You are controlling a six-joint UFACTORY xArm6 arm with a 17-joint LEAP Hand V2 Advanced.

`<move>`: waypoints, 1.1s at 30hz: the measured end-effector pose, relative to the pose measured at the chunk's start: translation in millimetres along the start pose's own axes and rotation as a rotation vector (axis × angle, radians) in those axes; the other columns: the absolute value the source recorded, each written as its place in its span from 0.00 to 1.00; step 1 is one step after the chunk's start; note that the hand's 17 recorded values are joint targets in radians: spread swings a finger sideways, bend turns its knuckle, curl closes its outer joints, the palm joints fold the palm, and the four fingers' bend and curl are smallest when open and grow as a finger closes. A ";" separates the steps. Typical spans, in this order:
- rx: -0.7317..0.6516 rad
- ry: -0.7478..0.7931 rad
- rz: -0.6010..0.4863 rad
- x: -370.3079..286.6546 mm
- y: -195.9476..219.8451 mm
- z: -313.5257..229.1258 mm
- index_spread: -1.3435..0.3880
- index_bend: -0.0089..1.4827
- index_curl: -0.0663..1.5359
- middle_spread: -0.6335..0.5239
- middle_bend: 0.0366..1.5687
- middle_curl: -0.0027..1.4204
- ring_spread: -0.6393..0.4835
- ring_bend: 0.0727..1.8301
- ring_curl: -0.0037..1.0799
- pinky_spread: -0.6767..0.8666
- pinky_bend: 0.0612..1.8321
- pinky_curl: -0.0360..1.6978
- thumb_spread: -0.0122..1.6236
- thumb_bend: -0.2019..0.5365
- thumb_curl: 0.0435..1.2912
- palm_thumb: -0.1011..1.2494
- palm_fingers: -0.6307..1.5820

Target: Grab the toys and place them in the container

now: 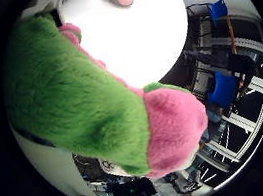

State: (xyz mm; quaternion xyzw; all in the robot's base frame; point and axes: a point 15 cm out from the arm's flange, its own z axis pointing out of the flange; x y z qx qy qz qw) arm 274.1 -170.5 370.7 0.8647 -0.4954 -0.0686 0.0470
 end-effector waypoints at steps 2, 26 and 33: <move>0.034 -0.018 -0.001 -6.1 -5.9 -10.9 0.61 0.67 0.64 0.37 0.77 0.67 0.35 0.71 0.77 0.31 0.66 0.62 0.73 0.26 0.38 0.84 0.76; 0.273 -0.090 0.003 -73.7 -161.0 -123.3 0.60 0.66 0.65 0.38 0.77 0.67 0.35 0.71 0.78 0.30 0.63 0.67 0.72 0.26 0.41 0.84 0.77; 0.294 -0.075 -0.018 -109.8 -220.3 -133.4 0.61 0.66 0.66 0.38 0.77 0.67 0.35 0.71 0.78 0.30 0.63 0.68 0.71 0.26 0.41 0.85 0.77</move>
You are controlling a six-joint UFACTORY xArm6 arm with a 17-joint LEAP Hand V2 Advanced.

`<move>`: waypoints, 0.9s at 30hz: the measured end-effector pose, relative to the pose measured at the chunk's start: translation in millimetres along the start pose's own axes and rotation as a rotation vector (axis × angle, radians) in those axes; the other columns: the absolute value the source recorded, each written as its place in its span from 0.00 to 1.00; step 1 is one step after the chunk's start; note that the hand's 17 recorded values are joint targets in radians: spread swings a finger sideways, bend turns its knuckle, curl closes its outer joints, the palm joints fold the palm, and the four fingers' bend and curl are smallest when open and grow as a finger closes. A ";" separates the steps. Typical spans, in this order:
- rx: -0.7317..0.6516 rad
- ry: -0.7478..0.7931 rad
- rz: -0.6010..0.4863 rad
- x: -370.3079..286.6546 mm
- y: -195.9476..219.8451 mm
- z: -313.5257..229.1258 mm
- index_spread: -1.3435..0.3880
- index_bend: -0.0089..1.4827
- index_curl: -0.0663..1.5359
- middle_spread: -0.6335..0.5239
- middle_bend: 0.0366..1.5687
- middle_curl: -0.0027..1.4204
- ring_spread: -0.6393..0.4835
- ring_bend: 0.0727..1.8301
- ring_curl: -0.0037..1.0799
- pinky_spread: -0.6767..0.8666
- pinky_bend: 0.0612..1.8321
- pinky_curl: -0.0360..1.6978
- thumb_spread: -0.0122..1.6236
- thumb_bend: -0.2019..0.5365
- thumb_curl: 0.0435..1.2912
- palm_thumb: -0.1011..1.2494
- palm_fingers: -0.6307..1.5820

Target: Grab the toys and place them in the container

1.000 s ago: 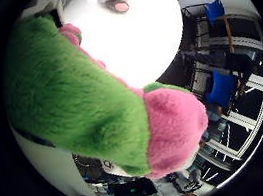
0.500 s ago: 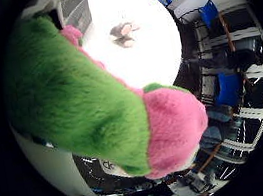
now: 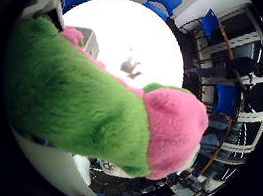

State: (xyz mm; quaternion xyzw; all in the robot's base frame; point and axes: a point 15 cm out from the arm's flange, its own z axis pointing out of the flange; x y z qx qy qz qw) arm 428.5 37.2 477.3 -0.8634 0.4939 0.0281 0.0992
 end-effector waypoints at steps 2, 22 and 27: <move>0.004 0.004 -0.011 -13.6 -12.1 4.3 0.61 0.66 0.66 0.38 0.77 0.67 0.35 0.71 0.78 0.30 0.63 0.68 0.71 0.26 0.41 0.85 0.77; -0.062 -0.039 -0.053 -77.8 -76.0 78.5 0.60 0.37 0.59 0.36 0.66 0.58 0.33 0.64 0.65 0.17 0.53 0.55 0.76 0.23 0.33 0.63 0.69; -0.130 -0.037 -0.082 -60.9 -68.1 97.5 0.49 0.27 0.44 0.44 0.34 0.40 0.54 0.39 0.45 0.50 0.33 0.46 0.75 0.24 0.28 0.56 0.28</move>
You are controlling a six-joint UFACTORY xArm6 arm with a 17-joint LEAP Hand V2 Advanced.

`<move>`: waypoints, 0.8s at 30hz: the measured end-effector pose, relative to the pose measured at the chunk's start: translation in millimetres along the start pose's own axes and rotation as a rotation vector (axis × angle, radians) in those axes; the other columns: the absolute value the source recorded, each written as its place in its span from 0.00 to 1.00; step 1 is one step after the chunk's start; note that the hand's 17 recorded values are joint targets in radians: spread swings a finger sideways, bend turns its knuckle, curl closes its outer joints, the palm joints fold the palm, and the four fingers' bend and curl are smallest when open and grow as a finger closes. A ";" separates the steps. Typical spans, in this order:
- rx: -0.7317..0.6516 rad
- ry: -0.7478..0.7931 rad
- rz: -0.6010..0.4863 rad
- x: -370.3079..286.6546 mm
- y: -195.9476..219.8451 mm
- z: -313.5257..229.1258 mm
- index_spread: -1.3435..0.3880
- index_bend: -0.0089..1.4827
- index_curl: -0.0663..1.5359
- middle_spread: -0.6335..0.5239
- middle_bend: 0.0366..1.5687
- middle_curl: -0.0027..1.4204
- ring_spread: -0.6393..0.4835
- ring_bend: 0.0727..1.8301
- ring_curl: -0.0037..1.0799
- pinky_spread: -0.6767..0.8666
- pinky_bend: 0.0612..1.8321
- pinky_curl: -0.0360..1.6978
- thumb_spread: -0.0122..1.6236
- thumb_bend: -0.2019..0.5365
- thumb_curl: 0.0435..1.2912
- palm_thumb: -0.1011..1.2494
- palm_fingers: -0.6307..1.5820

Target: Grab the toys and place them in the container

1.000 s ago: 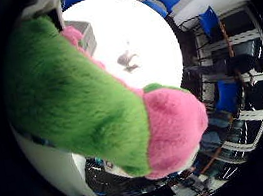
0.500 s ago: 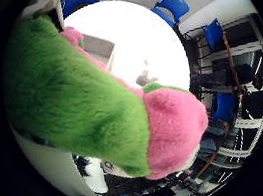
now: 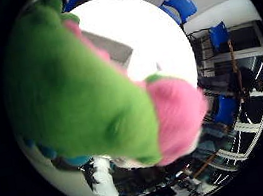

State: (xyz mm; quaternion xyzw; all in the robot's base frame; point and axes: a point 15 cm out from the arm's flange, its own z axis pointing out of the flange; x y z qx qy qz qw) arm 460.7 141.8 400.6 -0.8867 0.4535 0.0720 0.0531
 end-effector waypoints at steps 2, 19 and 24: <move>-0.031 -0.003 -0.042 8.7 5.4 7.4 0.48 0.23 0.38 0.49 0.26 0.34 0.64 0.30 0.37 0.64 0.27 0.40 0.74 0.25 0.27 0.55 0.27; 0.028 0.014 0.107 175.1 110.0 -23.3 0.52 0.11 0.22 0.56 0.11 0.24 0.74 0.13 0.24 0.73 0.17 0.24 0.71 0.25 0.25 0.54 0.32; 0.005 0.070 0.172 231.5 153.8 -22.1 0.53 0.11 0.21 0.55 0.11 0.24 0.74 0.12 0.24 0.73 0.17 0.23 0.71 0.25 0.25 0.54 0.33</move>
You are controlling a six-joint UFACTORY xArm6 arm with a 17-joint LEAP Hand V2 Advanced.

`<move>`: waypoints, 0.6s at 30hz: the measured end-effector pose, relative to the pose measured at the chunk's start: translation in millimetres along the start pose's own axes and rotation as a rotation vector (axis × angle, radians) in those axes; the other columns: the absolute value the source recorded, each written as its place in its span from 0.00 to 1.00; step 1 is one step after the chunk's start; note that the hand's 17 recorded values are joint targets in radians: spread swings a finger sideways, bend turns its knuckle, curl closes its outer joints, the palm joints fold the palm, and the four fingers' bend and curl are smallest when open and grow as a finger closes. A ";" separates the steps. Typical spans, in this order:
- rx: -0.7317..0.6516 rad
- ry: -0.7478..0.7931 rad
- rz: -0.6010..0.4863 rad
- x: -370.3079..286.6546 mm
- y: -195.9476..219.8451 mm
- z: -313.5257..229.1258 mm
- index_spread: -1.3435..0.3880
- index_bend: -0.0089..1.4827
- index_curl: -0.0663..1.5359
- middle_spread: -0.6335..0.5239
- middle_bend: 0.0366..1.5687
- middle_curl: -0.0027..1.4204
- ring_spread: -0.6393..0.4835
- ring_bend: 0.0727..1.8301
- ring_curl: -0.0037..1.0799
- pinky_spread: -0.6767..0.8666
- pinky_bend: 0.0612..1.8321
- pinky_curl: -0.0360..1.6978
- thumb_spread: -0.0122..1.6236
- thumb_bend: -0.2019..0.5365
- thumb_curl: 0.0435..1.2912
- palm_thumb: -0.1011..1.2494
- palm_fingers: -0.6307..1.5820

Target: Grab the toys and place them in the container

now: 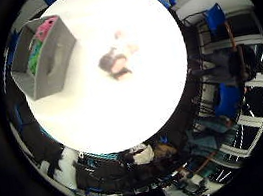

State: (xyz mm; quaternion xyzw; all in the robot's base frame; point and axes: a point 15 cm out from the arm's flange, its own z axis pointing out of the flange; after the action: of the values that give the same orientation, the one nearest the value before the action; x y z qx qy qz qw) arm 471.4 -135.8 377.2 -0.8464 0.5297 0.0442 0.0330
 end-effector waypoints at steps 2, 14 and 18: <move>-0.004 0.039 0.010 24.3 3.3 6.7 0.53 0.11 0.21 0.55 0.11 0.24 0.74 0.12 0.24 0.73 0.17 0.22 0.70 0.24 0.25 0.53 0.33; -0.015 0.166 -0.032 101.2 -21.2 61.2 0.53 0.11 0.20 0.55 0.10 0.22 0.73 0.12 0.25 0.71 0.19 0.21 0.67 0.24 0.23 0.51 0.31; -0.021 0.159 -0.052 104.2 -41.1 91.1 0.53 0.11 0.21 0.55 0.10 0.22 0.73 0.12 0.25 0.71 0.19 0.21 0.67 0.24 0.23 0.52 0.31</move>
State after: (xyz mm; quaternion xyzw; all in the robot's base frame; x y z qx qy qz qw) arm 550.0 -201.6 275.5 -0.8611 0.5078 -0.0186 -0.0171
